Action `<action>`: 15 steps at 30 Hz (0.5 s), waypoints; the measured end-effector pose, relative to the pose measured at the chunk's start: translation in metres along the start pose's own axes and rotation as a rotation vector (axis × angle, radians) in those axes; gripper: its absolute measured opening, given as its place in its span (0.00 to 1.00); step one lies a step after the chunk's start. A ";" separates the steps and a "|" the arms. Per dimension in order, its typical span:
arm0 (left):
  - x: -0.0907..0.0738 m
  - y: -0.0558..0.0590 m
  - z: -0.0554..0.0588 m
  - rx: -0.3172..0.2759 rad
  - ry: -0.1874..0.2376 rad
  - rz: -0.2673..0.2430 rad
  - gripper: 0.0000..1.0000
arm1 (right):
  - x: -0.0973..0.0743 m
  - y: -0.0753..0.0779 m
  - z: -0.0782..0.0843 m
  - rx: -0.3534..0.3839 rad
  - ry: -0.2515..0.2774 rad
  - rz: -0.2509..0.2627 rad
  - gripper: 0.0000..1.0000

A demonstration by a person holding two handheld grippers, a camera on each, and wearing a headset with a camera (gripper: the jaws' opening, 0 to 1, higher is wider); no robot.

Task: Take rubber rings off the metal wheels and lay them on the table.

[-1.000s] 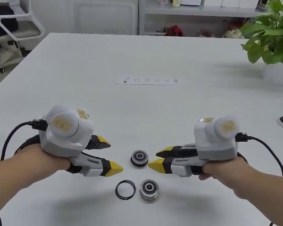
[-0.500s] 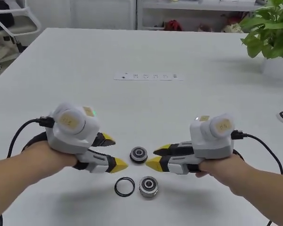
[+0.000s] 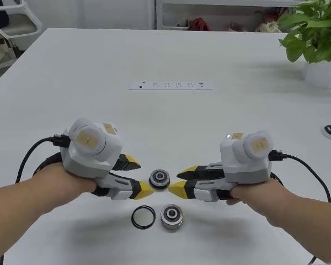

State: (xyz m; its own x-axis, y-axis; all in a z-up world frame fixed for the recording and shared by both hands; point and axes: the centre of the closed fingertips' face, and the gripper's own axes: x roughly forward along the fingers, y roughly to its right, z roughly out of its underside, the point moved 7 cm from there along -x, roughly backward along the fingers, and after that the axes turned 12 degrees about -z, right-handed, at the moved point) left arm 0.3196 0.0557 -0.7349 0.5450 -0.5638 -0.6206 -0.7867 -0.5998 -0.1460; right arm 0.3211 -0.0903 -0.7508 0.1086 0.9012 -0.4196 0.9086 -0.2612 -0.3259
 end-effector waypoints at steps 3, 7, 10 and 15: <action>0.002 -0.001 0.000 -0.010 -0.001 0.002 0.39 | 0.000 0.000 0.001 0.000 -0.001 0.000 0.24; 0.005 -0.002 0.000 -0.016 0.000 0.004 0.36 | 0.000 0.001 0.002 0.003 -0.001 0.001 0.24; 0.008 -0.001 -0.001 -0.019 0.001 0.009 0.35 | 0.000 0.001 0.003 0.004 -0.004 0.001 0.24; 0.013 0.000 -0.003 -0.005 -0.001 0.015 0.33 | 0.001 0.001 0.003 0.006 -0.003 0.000 0.24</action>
State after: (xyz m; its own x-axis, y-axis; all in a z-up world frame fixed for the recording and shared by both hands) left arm 0.3276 0.0465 -0.7411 0.5327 -0.5726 -0.6232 -0.7936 -0.5938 -0.1327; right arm 0.3209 -0.0911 -0.7543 0.1078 0.9001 -0.4221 0.9062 -0.2636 -0.3307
